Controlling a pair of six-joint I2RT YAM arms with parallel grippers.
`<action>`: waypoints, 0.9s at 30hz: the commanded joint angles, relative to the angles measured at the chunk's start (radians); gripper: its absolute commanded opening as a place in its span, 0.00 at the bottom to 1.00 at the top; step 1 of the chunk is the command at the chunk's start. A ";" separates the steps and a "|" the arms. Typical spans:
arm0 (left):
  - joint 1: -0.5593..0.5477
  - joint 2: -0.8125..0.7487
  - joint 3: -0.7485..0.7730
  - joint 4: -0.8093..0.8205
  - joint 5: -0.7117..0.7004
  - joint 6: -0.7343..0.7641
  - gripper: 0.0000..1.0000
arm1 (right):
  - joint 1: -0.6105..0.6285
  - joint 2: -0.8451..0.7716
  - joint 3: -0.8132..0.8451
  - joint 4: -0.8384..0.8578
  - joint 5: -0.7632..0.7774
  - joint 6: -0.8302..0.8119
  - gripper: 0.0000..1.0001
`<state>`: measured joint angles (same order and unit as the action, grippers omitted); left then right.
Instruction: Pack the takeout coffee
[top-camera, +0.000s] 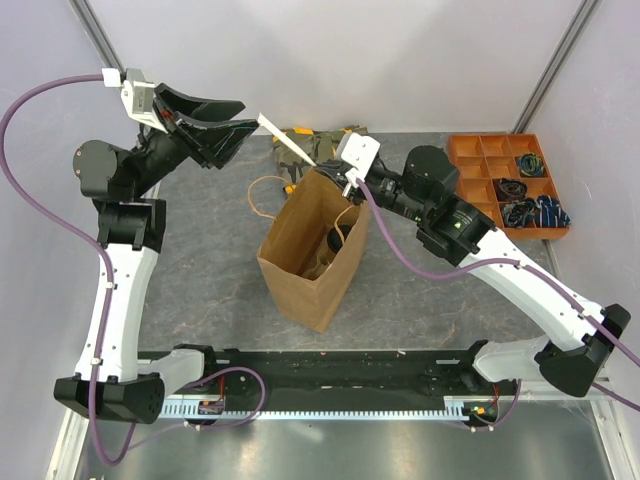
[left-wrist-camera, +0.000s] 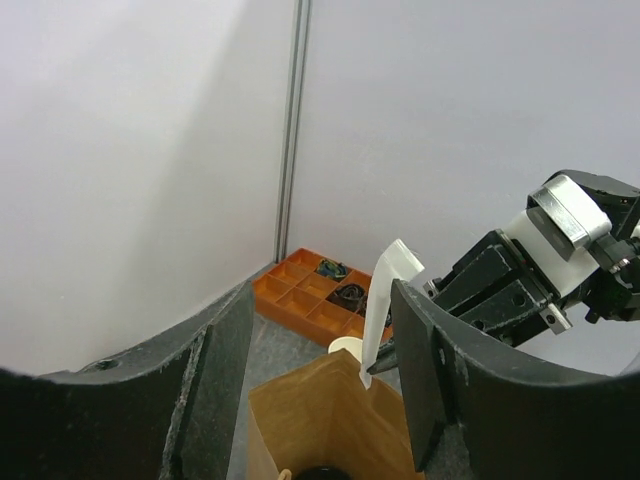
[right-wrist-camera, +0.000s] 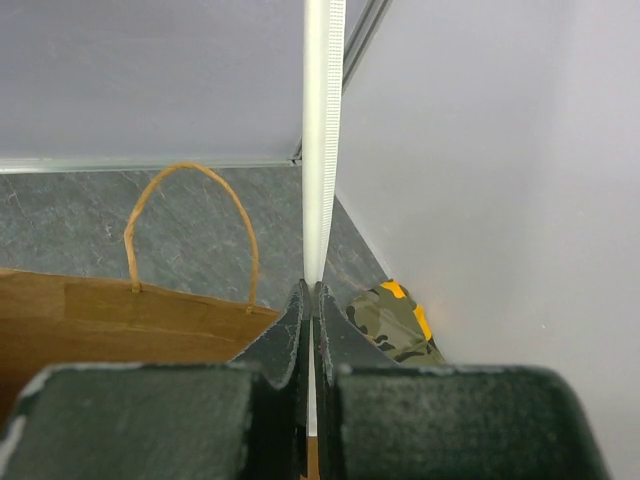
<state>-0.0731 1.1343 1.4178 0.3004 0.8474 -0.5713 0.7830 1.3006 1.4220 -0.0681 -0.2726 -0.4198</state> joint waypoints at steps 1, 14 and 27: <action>-0.016 -0.016 0.040 0.057 -0.002 -0.010 0.63 | 0.035 -0.009 0.057 0.034 0.047 -0.017 0.00; -0.040 0.004 0.015 0.123 0.005 0.014 0.60 | 0.061 0.020 0.091 0.059 0.099 0.059 0.00; -0.070 0.050 0.038 0.209 0.002 -0.084 0.36 | 0.081 0.035 0.084 0.060 0.105 0.039 0.00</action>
<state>-0.1329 1.1843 1.4204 0.4572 0.8486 -0.6193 0.8516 1.3289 1.4715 -0.0517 -0.1734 -0.3817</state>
